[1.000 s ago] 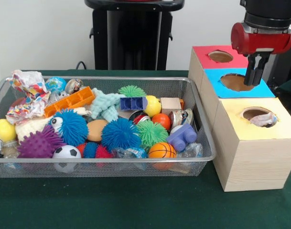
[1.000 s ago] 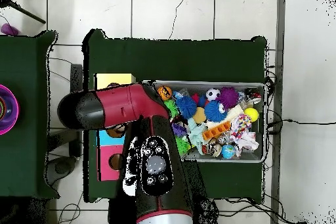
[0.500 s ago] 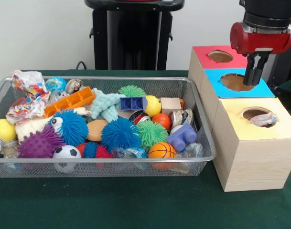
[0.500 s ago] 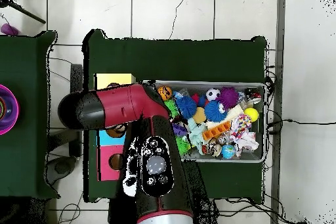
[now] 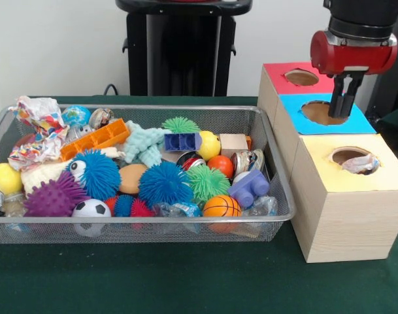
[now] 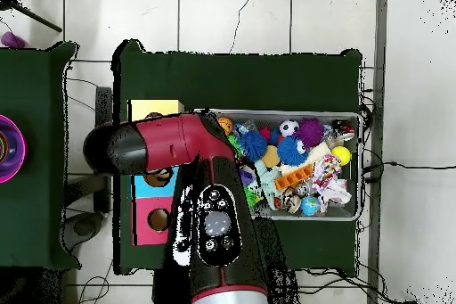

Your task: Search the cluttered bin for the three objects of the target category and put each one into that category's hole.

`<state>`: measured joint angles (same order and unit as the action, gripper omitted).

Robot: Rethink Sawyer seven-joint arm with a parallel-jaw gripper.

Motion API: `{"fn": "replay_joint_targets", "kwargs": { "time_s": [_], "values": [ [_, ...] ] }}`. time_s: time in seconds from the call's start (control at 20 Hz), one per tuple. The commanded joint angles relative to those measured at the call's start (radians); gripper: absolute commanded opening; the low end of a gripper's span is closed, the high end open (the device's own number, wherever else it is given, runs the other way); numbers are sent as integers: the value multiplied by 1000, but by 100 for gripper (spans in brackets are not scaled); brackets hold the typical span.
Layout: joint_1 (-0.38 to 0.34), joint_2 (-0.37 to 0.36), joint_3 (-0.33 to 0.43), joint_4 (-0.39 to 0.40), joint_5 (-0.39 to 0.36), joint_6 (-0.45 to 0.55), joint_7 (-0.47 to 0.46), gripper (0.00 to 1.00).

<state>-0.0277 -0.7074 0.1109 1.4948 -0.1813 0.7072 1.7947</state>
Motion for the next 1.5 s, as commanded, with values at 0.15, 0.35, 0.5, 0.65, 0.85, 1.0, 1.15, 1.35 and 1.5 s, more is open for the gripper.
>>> {"fn": "replay_joint_targets", "kwargs": {
  "time_s": [0.15, 0.35, 0.5, 0.65, 0.85, 1.0, 1.15, 1.35, 1.5],
  "values": [
    [-47, 22, 24, 60, -5, 72, 32, 0],
    [-36, 43, 27, 39, -1, 60, 57, 0],
    [-34, 59, 29, 30, 1, 40, 69, 0],
    [-34, 69, 37, 15, 13, 39, 77, 0],
    [-40, 66, 44, -6, 27, 73, 69, 0],
    [-54, 61, 51, 12, 31, 65, 56, 0],
    [-68, 63, 58, 22, 32, 53, 42, 0],
    [-118, 54, 72, 43, 18, 58, -27, 0],
    [-162, 30, 87, 76, 6, 53, -75, 0]
  ]
}}
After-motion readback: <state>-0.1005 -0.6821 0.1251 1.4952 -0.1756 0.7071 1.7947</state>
